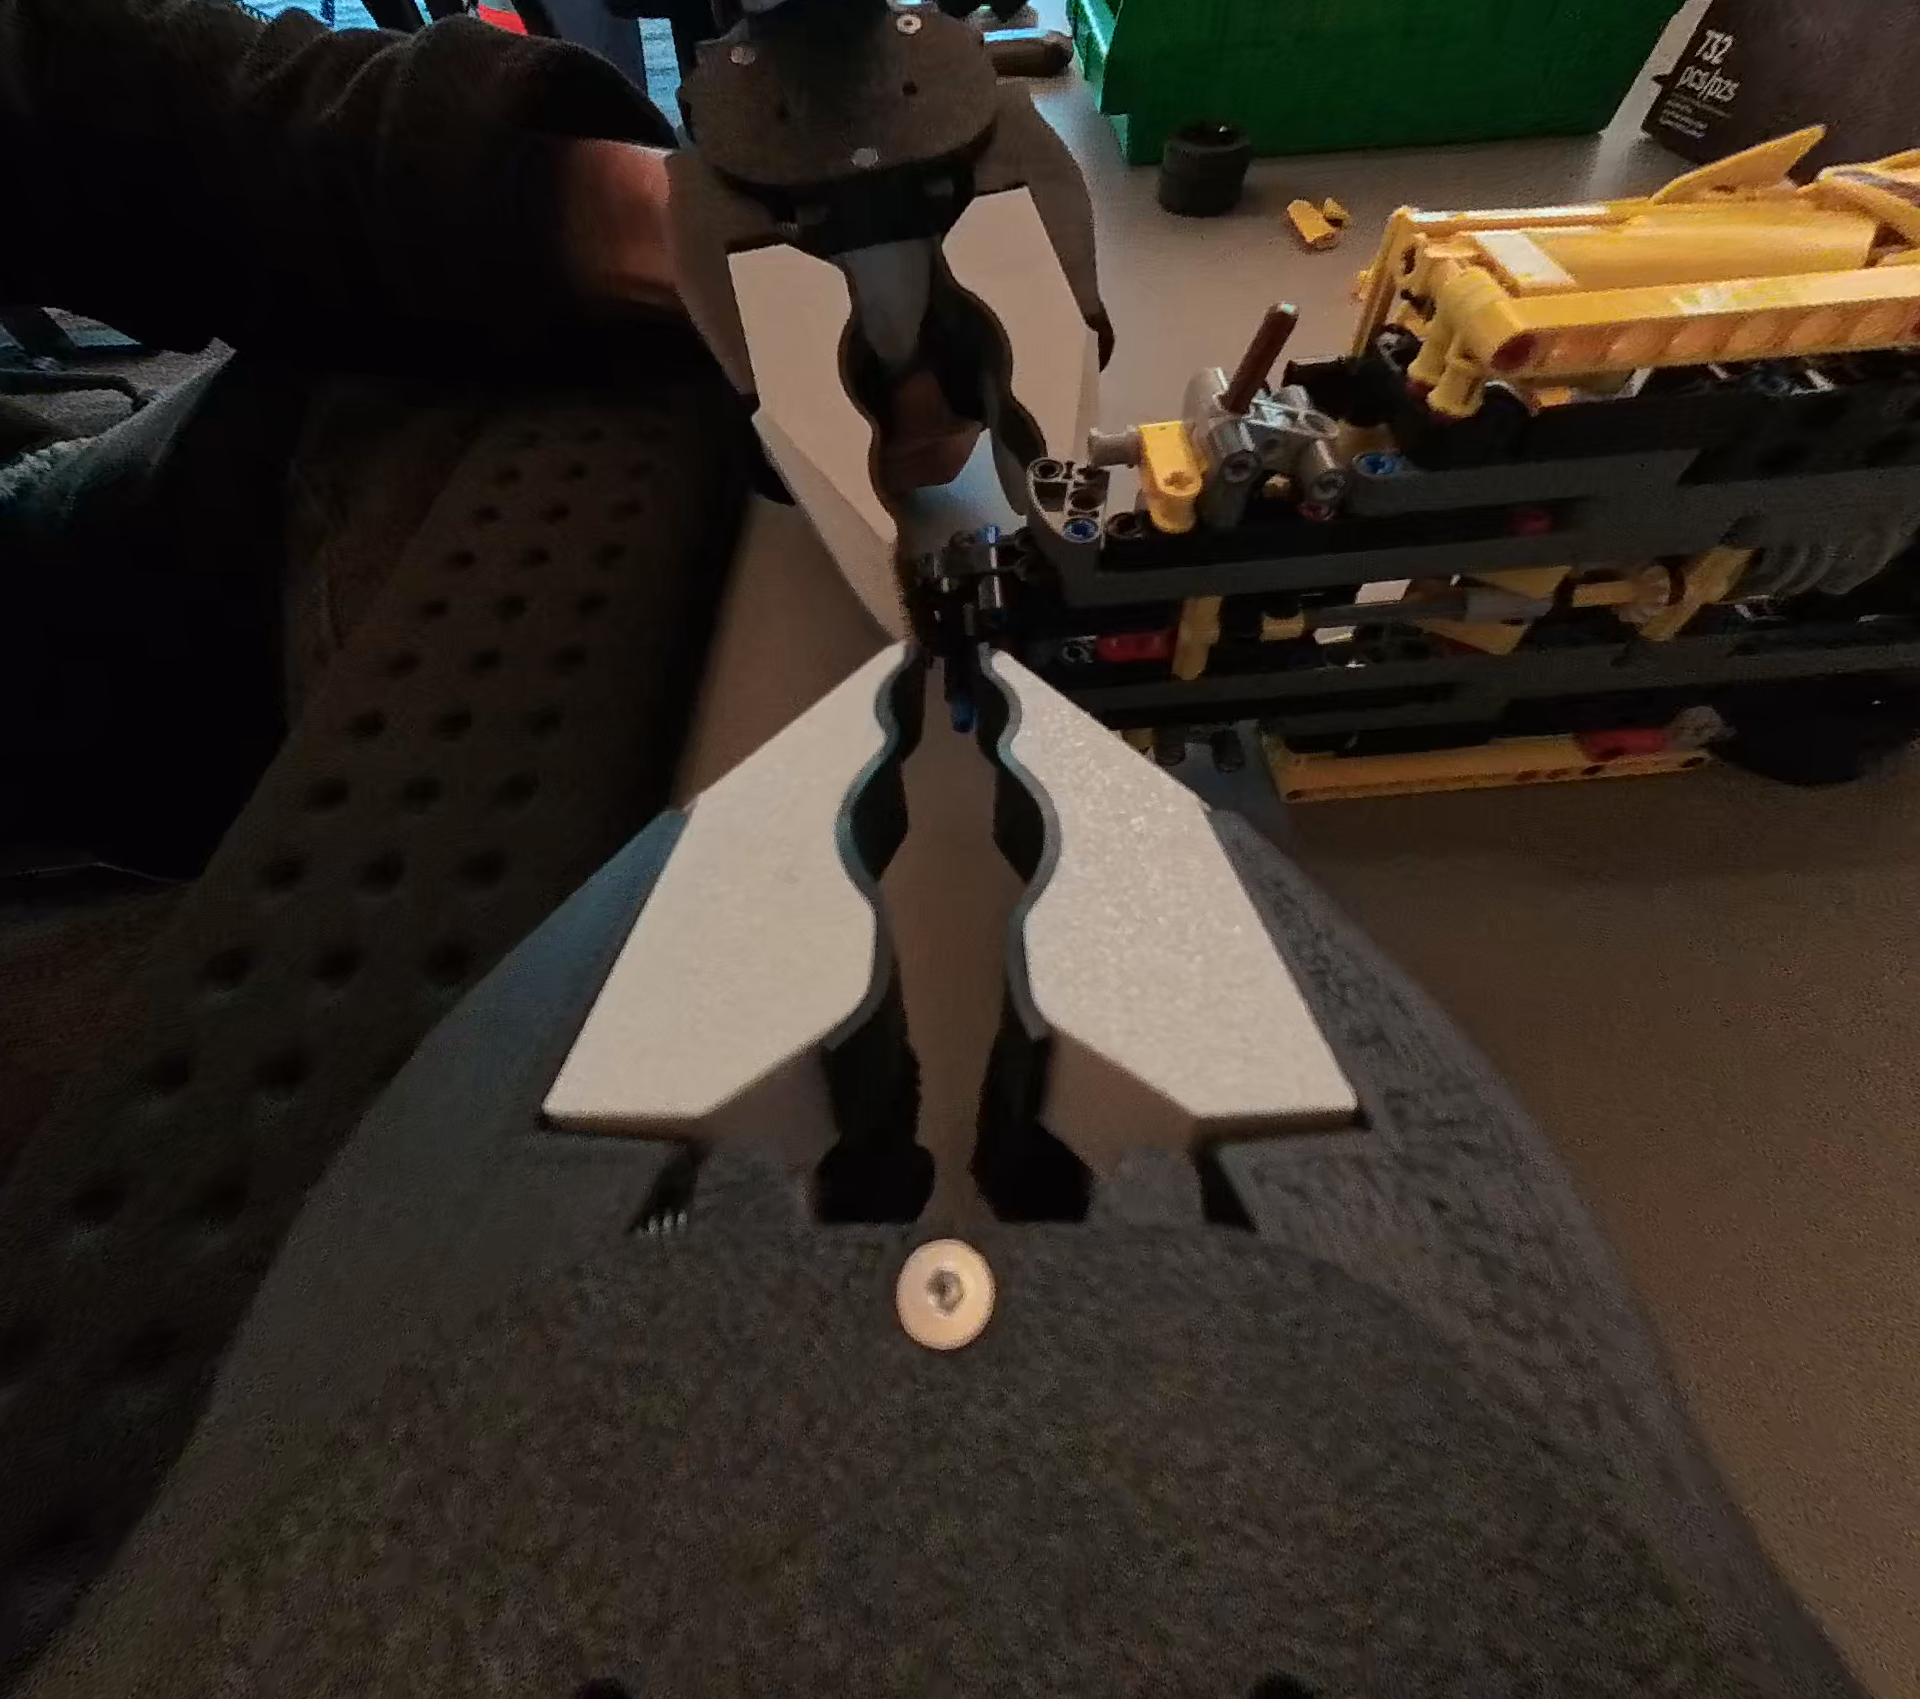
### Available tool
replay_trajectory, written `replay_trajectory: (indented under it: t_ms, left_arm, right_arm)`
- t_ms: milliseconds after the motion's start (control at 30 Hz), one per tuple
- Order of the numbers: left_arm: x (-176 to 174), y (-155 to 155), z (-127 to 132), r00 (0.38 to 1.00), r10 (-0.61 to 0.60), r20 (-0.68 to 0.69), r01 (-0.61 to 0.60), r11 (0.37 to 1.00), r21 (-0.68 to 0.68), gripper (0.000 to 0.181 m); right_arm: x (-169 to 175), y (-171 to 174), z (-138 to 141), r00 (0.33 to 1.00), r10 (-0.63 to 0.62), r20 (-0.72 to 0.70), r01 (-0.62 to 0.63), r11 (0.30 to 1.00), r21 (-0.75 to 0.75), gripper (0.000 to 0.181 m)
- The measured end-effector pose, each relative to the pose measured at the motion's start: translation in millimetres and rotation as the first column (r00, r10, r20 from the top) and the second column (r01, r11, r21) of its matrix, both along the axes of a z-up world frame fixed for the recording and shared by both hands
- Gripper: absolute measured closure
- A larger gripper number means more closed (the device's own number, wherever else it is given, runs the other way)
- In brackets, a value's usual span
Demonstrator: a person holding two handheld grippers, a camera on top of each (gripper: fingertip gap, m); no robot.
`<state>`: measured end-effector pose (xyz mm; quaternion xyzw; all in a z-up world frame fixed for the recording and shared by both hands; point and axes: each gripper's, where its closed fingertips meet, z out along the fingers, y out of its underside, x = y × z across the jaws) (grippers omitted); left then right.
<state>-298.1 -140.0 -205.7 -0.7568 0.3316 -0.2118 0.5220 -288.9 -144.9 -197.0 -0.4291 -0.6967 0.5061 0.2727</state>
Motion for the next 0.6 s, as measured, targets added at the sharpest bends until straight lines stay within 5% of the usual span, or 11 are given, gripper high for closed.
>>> replay_trajectory:
  t_ms: [233, 300, 600]
  left_arm:
    - [1, 0, 0, 1.0, 0.004, -0.009, -0.004, 1.0, 0.011, 0.149]
    - [1, 0, 0, 1.0, 0.004, -0.008, -0.004, 1.0, 0.011, 0.149]
    - [0, 1, 0, 1.0, 0.022, -0.02, -0.022, 1.0, 0.02, 0.148]
  right_arm:
    - [1, 3, 0, 1.0, -0.01, -0.002, 0.01, 1.0, 0.024, 0.173]
    - [-1, 10, 4, 0.998, -0.054, -0.02, 0.054, 0.998, 0.026, 0.157]
    - [-11, 8, 2, 0.998, -0.065, -0.013, 0.065, 0.998, 0.003, 0.161]
